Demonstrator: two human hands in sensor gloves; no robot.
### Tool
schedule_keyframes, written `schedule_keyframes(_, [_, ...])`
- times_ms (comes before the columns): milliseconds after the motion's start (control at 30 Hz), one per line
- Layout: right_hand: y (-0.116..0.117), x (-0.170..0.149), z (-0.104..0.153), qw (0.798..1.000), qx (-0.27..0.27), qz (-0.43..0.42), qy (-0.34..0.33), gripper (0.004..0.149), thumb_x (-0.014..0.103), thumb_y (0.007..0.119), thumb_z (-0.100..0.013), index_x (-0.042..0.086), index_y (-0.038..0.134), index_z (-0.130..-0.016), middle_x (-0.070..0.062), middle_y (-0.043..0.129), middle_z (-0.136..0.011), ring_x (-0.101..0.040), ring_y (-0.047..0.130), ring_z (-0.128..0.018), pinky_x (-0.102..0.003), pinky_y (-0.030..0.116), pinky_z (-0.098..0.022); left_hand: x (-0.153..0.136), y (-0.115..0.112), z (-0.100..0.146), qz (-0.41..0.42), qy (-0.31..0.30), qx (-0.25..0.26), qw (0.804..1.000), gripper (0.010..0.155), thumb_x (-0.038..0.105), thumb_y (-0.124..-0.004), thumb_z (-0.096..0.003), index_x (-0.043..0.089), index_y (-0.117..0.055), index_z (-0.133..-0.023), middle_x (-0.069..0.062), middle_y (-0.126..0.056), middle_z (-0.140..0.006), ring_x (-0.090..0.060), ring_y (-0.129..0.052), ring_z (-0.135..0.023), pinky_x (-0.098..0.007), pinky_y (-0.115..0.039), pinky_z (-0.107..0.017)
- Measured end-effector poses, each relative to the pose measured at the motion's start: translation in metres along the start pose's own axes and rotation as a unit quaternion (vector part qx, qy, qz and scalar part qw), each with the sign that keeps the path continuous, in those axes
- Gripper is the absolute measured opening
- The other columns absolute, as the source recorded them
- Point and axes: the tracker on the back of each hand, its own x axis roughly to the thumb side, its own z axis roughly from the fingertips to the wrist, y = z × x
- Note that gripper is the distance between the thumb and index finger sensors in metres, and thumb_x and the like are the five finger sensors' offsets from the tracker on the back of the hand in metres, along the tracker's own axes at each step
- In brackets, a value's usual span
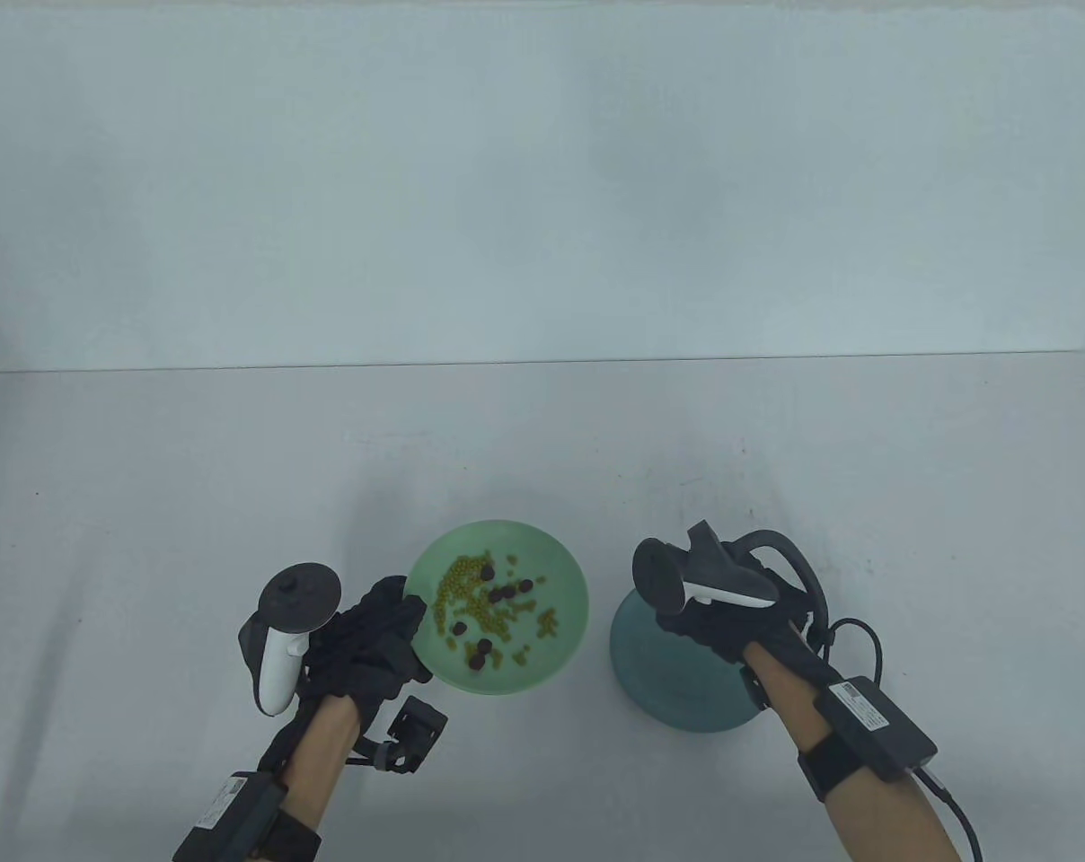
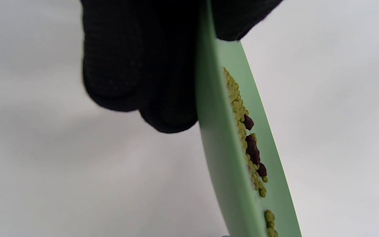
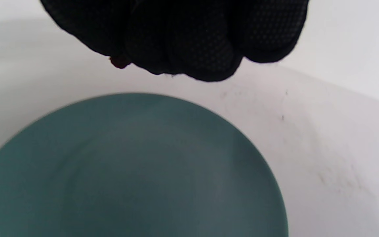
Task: Pick cranberries with hand pinch into plate
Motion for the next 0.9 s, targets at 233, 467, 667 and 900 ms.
schedule_keyframes(233, [0.029, -0.002, -0.014, 0.999, 0.036, -0.005, 0.019, 0.049, 0.053, 0.076, -0.052, 0.016, 0.087, -0.085, 0.009, 0.095, -0.058, -0.008, 0.098, -0.047, -0.038, 0.086, -0.047, 0.000, 0.001, 0.000, 0.001, 0.000, 0.000, 1.000, 0.052, 0.023, -0.066, -0.0604, -0.003, -0.056, -0.104, -0.018, -0.086, -0.081, -0.022, -0.108, -0.048, -0.030, -0.096, -0.036])
schedule_keyframes(467, [0.040, -0.004, -0.020, 0.998, 0.057, -0.002, 0.034, 0.050, 0.053, 0.076, -0.053, 0.017, 0.087, -0.085, 0.009, 0.094, -0.059, -0.009, 0.098, -0.047, -0.039, 0.086, -0.048, 0.000, 0.003, 0.000, 0.003, -0.002, -0.001, 1.000, 0.052, 0.023, -0.066, -0.0604, -0.003, -0.056, -0.104, -0.018, -0.086, -0.081, -0.023, -0.108, -0.048, -0.030, -0.096, -0.036])
schedule_keyframes(667, [0.031, -0.010, -0.016, 0.998, 0.044, 0.002, 0.047, 0.052, 0.054, 0.075, -0.053, 0.017, 0.085, -0.088, 0.008, 0.094, -0.062, -0.010, 0.098, -0.050, -0.039, 0.086, -0.048, 0.000, 0.002, 0.000, -0.001, -0.003, -0.003, 1.000, 0.052, 0.023, -0.066, -0.0604, -0.003, -0.056, -0.104, -0.019, -0.086, -0.081, -0.023, -0.108, -0.048, -0.030, -0.096, -0.036])
schedule_keyframes(900, [-0.008, -0.014, -0.001, 0.999, 0.008, 0.009, 0.045, 0.051, 0.054, 0.074, -0.053, 0.018, 0.085, -0.088, 0.008, 0.095, -0.062, -0.010, 0.099, -0.049, -0.040, 0.086, -0.048, 0.000, 0.002, -0.001, 0.000, -0.003, -0.002, 1.000, 0.052, 0.023, -0.066, -0.0604, -0.003, -0.056, -0.104, -0.019, -0.086, -0.081, -0.023, -0.108, -0.048, -0.030, -0.096, -0.036])
